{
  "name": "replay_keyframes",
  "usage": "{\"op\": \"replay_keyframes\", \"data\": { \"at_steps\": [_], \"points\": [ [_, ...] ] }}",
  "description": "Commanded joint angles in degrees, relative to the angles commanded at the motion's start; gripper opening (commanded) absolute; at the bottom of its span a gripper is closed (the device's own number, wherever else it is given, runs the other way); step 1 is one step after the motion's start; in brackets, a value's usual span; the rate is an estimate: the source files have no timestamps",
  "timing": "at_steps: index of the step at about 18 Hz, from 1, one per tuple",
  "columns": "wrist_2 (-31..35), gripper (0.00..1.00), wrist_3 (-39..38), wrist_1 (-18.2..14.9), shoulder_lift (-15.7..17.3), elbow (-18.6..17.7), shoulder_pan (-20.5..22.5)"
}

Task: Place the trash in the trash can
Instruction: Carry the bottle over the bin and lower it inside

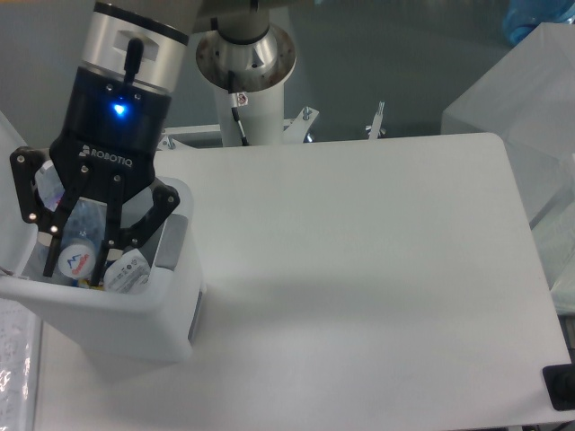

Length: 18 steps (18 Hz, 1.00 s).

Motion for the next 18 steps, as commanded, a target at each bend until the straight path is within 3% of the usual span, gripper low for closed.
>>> {"op": "replay_keyframes", "data": {
  "at_steps": [4, 9, 10, 11, 12, 13, 18],
  "points": [
    [0.35, 0.19, 1.15, 0.61, -2.20, -0.09, -0.18],
    [2.54, 0.32, 1.94, 1.76, -3.43, -1.14, -0.18],
    [2.72, 0.38, 2.73, 1.84, -3.34, -1.41, -0.18],
    [2.72, 0.52, 4.22, 1.67, -3.17, -1.76, -0.18],
    [2.46, 0.79, 5.01, 1.67, -3.17, -1.85, -0.35],
    [2.46, 0.99, 5.20, 1.67, -3.08, -1.76, -0.35],
    [2.29, 1.00, 5.37, 1.67, -2.99, -1.85, -0.18]
  ]
}}
